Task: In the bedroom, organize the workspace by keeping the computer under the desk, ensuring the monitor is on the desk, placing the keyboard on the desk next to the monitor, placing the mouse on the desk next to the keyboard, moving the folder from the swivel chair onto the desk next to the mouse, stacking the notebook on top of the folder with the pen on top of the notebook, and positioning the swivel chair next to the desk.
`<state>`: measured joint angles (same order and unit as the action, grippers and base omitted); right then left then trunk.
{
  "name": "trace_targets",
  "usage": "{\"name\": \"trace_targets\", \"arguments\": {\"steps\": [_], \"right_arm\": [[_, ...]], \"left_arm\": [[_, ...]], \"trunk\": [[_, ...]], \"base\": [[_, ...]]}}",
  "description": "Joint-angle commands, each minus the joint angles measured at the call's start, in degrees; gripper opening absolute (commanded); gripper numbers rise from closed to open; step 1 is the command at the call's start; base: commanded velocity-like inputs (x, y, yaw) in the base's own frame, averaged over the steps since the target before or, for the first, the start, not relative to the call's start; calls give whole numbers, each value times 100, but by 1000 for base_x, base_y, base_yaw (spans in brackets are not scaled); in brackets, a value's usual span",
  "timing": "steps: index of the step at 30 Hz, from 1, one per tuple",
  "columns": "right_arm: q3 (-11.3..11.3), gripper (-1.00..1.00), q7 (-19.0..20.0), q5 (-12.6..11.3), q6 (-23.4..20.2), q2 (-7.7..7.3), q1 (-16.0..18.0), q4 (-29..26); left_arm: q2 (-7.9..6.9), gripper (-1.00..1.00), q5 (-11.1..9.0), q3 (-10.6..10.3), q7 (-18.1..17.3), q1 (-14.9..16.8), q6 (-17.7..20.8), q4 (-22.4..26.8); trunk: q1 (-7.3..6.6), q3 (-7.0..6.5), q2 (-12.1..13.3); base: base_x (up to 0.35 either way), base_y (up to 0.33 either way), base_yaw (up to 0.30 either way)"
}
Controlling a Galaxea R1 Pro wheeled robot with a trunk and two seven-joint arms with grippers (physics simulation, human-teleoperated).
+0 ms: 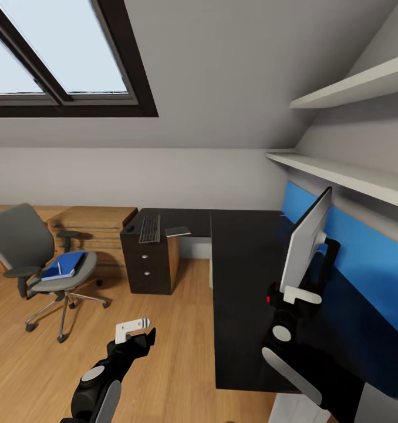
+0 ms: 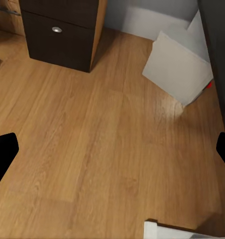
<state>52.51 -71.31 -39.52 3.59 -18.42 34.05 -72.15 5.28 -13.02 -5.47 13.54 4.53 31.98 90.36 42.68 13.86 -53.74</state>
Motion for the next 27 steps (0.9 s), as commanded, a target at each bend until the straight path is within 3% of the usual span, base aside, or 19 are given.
{"name": "trace_targets", "arguments": {"steps": [1, 27], "right_arm": [[19, 100, -42, -8, 37, -2, 10, 11], [12, 100, -130, 95, 36, -1, 5, 87]], "left_arm": [[0, 100, -61, -6, 52, 4, 20, 6], [0, 100, -61, -7, 52, 4, 18, -30]], "trunk": [[1, 8, -6], [1, 8, -6]], "base": [[26, 0, 0], [133, 21, 0]]}}
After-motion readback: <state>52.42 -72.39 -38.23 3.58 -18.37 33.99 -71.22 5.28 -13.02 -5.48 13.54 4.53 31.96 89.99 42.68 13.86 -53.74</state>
